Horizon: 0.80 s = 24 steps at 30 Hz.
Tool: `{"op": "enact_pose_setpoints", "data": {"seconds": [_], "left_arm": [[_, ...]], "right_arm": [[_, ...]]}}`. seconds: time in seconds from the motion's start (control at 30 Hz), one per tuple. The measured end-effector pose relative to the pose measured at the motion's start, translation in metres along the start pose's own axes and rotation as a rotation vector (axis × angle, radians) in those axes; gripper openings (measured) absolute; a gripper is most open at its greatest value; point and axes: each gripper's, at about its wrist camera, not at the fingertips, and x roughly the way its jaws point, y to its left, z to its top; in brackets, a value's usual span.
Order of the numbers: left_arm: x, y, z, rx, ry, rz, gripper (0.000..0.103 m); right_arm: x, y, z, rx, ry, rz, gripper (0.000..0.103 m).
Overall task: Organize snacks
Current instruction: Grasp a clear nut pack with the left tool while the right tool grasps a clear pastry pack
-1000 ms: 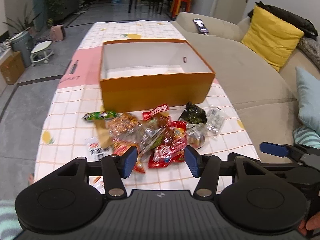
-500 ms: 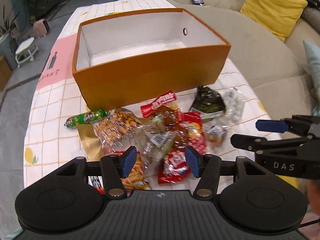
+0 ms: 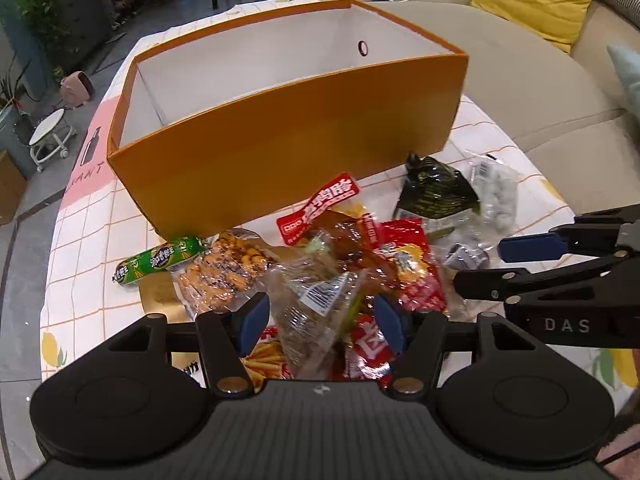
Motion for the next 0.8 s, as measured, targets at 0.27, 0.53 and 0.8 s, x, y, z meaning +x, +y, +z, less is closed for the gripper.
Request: {"op": "enact_pose_setpoints", "data": {"seconds": [0.27, 0.53, 0.8], "left_arm": [[0.007, -0.011, -0.004, 0.093, -0.016, 0.052, 0.064], [0.006, -0.013, -0.005, 0.086, -0.012, 0.066, 0.056], [-0.015, -0.008, -0.008, 0.03, -0.029, 0.07, 0.052]], "right_arm": [[0.011, 0.002, 0.001, -0.026, -0.003, -0.016, 0.043], [0.01, 0.006, -0.003, -0.053, -0.012, -0.012, 0.03], [-0.004, 0.012, -0.007, -0.079, -0.047, -0.015, 0.028]]}}
